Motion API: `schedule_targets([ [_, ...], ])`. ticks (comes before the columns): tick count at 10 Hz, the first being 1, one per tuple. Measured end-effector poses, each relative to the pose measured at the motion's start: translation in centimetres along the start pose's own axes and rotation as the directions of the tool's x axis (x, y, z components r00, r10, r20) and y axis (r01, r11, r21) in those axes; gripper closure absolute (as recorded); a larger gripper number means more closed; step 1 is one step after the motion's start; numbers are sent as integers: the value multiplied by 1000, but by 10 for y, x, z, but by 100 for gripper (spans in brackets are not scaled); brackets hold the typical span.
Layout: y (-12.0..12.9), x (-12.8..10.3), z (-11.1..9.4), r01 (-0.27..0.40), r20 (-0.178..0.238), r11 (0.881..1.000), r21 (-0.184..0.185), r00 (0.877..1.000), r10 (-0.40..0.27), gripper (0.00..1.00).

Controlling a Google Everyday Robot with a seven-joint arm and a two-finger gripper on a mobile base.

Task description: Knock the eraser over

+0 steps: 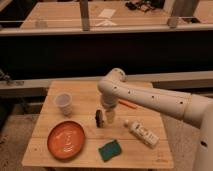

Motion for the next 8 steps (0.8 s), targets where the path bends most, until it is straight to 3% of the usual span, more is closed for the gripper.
schedule_targets([
  [8,-5,1,2,19,12,1000,2,1000,-19,20],
])
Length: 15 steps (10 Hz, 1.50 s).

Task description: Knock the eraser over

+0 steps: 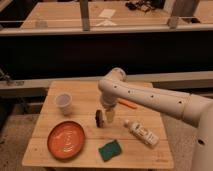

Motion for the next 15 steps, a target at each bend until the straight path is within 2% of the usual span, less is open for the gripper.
schedule_targets([
  [15,-8,1,2,28,9,1000,0,1000,-28,20],
])
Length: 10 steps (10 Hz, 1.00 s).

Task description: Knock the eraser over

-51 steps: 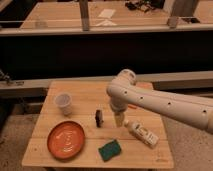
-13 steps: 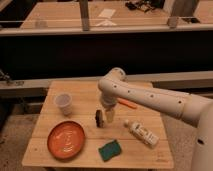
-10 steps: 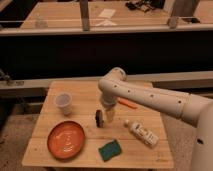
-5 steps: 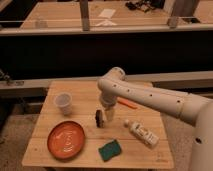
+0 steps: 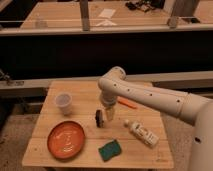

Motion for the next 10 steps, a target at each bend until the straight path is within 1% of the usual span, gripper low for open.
schedule_targets([
  [10,-3,4,1,19,1,1000,-2,1000,-19,20],
])
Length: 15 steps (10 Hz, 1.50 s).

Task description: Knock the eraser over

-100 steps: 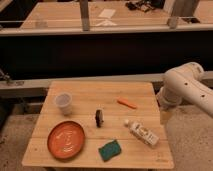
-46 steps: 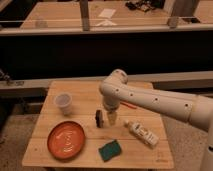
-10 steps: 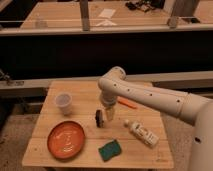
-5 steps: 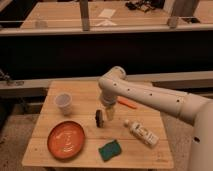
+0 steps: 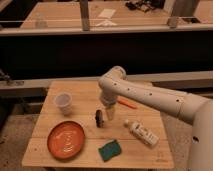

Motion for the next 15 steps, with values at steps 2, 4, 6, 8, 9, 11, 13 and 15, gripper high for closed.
schedule_targets([
  [2,-1,1,0,5,-1,1000,-2,1000,-5,20],
  [4,-1,2,1,8,-1,1000,-3,1000,-8,20],
  [6,-1,2,2,14,-1,1000,-4,1000,-14,20],
  [8,-2,3,2,19,0,1000,-5,1000,-19,20],
  [9,-2,2,2,20,-1,1000,-6,1000,-20,20],
  [11,-3,1,3,26,-3,1000,-9,1000,-26,20],
  [13,-3,1,3,30,-3,1000,-10,1000,-30,20],
  [15,-3,2,4,34,-3,999,-12,999,-34,20],
])
